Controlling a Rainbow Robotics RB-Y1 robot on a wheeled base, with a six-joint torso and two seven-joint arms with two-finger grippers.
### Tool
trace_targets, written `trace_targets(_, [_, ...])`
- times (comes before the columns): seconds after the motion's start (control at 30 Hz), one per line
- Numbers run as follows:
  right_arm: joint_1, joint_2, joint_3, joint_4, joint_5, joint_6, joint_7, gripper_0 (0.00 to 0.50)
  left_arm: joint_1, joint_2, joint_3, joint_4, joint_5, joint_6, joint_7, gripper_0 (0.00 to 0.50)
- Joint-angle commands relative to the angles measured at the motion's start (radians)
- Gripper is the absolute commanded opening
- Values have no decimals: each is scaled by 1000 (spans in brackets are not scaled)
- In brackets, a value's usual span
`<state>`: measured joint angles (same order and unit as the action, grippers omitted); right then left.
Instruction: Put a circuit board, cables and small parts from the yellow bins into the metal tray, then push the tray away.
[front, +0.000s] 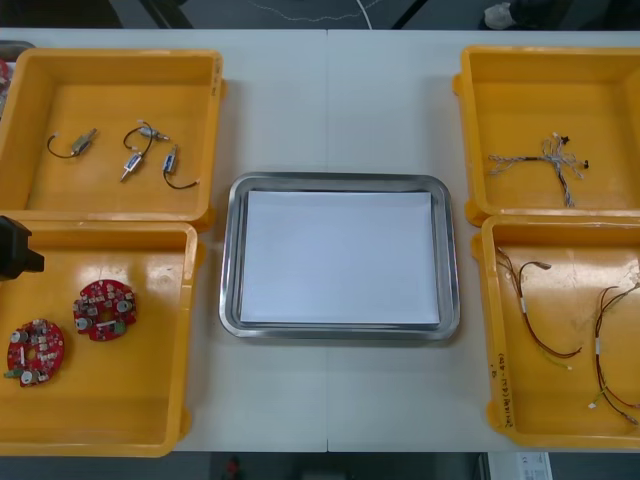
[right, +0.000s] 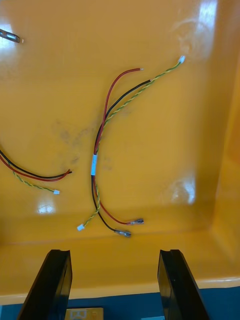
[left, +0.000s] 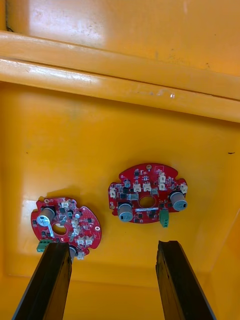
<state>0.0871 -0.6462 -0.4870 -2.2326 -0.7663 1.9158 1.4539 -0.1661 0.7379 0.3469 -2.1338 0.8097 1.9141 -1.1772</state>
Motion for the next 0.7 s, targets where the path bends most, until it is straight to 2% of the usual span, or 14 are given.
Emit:
trace_targets(0.03, [20, 71, -7, -25, 48, -31, -4, 500, 28, 23, -8, -8, 16, 6, -124, 500])
trace_targets(0.27, [33, 89, 22, -16, 88, -81, -3, 500, 76, 63, -9, -8, 40, -7, -188, 500])
trace_targets(0.7, [72, 89, 105, 116, 96, -288, 11, 500, 201, 144, 3, -5, 94, -221, -338, 500])
